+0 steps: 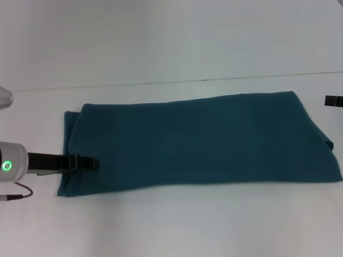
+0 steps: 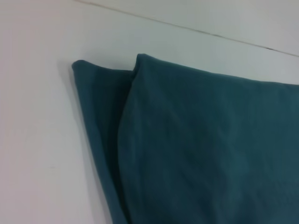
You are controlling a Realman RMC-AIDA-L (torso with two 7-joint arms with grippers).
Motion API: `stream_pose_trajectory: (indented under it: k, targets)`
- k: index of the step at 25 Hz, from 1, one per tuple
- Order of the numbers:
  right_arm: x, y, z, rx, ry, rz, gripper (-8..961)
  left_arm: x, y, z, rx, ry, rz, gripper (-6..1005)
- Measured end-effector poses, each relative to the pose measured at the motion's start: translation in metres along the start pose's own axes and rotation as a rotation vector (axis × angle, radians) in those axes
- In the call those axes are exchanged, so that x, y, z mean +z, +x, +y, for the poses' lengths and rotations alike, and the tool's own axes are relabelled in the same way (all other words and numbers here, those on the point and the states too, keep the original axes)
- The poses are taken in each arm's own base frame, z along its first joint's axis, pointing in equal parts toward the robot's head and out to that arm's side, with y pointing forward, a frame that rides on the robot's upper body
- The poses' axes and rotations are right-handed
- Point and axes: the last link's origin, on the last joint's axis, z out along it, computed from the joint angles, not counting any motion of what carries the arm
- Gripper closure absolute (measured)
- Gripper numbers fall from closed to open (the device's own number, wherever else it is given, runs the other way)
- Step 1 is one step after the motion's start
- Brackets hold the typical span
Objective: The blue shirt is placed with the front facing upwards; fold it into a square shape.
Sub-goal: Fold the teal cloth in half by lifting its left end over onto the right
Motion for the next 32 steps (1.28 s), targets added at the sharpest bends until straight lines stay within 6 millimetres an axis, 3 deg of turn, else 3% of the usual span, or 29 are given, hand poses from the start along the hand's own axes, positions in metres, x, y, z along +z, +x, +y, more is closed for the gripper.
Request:
stream_pose_trajectory:
  k: [13, 32]
  targets:
    - [0.000, 0.001, 0.001, 0.002, -0.003, 0.001, 38, -0.013, 0.009, -0.010, 0.004, 0.045, 0.056, 349]
    - [-0.001, -0.001, 0.000, 0.002, 0.000, 0.000, 38, -0.004, -0.001, -0.020, -0.030, 0.076, 0.054, 349]
